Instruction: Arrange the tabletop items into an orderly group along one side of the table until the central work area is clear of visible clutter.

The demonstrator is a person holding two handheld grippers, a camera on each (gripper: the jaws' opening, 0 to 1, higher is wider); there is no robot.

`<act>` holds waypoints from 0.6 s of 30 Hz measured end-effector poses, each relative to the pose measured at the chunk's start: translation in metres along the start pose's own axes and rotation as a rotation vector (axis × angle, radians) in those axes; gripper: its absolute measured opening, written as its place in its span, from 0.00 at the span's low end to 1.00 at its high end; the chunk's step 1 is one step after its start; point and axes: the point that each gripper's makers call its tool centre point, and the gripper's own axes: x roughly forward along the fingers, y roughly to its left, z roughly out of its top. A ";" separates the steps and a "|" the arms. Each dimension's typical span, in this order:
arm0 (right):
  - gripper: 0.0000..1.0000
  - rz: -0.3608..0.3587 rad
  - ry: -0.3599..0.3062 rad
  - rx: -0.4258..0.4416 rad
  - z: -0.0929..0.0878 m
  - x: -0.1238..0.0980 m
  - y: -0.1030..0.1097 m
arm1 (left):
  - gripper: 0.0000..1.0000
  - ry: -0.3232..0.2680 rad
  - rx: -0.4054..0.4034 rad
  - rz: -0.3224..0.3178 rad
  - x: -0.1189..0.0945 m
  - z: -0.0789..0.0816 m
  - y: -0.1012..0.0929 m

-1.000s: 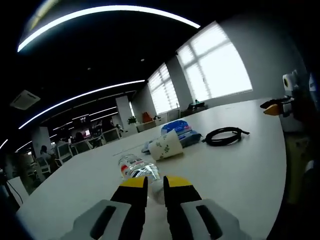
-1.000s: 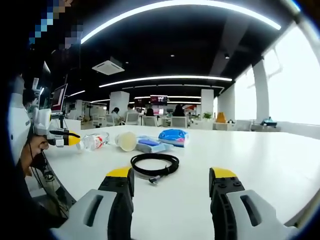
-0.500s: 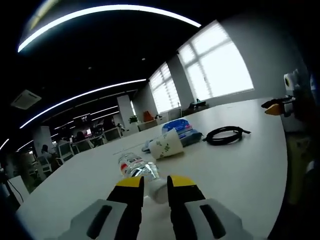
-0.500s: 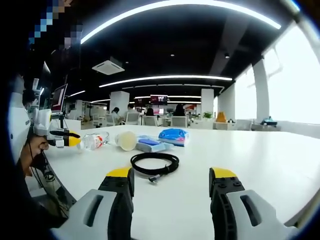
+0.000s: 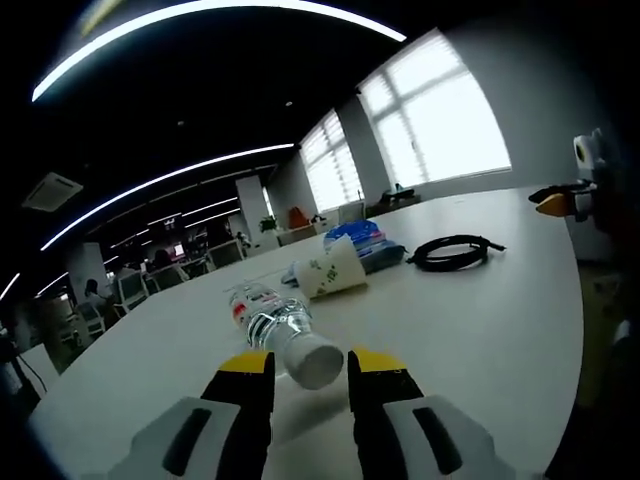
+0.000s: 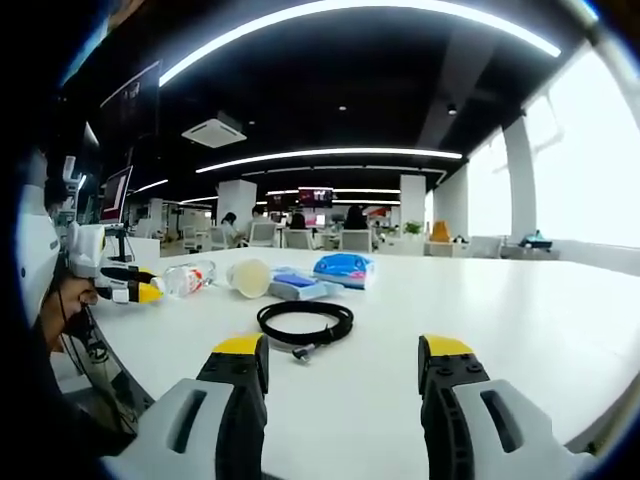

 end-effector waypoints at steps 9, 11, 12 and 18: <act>0.58 0.010 0.007 0.001 -0.002 0.004 0.003 | 0.27 0.016 -0.015 0.008 0.002 -0.005 0.000; 0.58 0.011 0.009 0.001 -0.003 0.005 0.002 | 0.27 0.014 -0.025 0.015 0.003 -0.005 0.000; 0.58 0.011 0.011 0.001 -0.003 0.005 0.002 | 0.27 0.013 -0.030 0.018 0.003 -0.006 0.000; 0.57 0.011 0.015 -0.002 -0.003 0.006 0.001 | 0.27 0.012 -0.047 0.016 0.003 -0.007 0.000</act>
